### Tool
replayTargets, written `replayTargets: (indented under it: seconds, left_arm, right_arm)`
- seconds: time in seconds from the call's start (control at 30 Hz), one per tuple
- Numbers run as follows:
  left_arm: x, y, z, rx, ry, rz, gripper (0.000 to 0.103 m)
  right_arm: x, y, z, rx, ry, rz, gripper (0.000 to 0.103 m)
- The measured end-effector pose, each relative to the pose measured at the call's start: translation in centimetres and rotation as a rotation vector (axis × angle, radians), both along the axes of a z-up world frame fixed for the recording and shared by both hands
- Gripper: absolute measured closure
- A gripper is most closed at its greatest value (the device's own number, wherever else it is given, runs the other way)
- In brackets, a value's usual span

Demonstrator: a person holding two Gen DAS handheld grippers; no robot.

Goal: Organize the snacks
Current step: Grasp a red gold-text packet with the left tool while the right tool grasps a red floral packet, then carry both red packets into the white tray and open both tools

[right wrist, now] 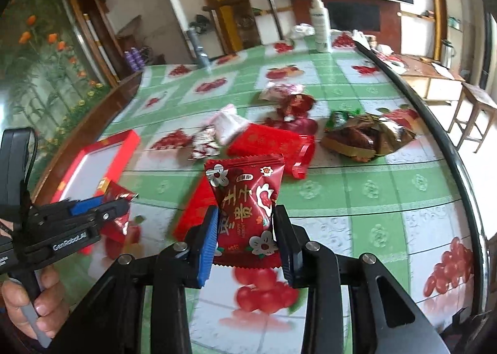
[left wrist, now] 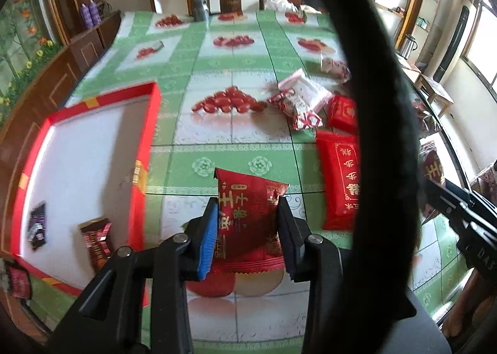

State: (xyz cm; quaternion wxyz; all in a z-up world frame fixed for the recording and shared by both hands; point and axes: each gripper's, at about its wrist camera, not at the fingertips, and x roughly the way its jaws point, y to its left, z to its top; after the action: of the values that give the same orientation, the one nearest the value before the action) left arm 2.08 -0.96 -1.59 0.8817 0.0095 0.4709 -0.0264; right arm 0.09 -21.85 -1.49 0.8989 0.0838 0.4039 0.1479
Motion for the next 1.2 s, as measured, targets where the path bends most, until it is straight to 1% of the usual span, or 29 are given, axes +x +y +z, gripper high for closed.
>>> replayTargets:
  seconds: [0.2,0.43,0.93,1.2]
  left_arm:
    - [-1.9,0.6,2.0,0.060,-0.072,0.040,0.065]
    - [-2.9,2.4,2.7,0.095,-0.109,0.093,0.065]
    - [-3.8,7.7,2.4,0.076,-0.110,0.191,0.065]
    - [-3.9,9.8,2.1,0.069,-0.106,0.231,0.065]
  right_arm:
    - [-1.2,2.1,0.7,0.018,-0.023,0.078,0.068]
    - [-2.1,4.1,1.1,0.019,-0.033,0.135,0.068]
    - [-2.2,8.5,1.1,0.003,-0.024,0.217,0.068]
    - [-2.1,10.9,1.3,-0.008,-0.026,0.266,0.068]
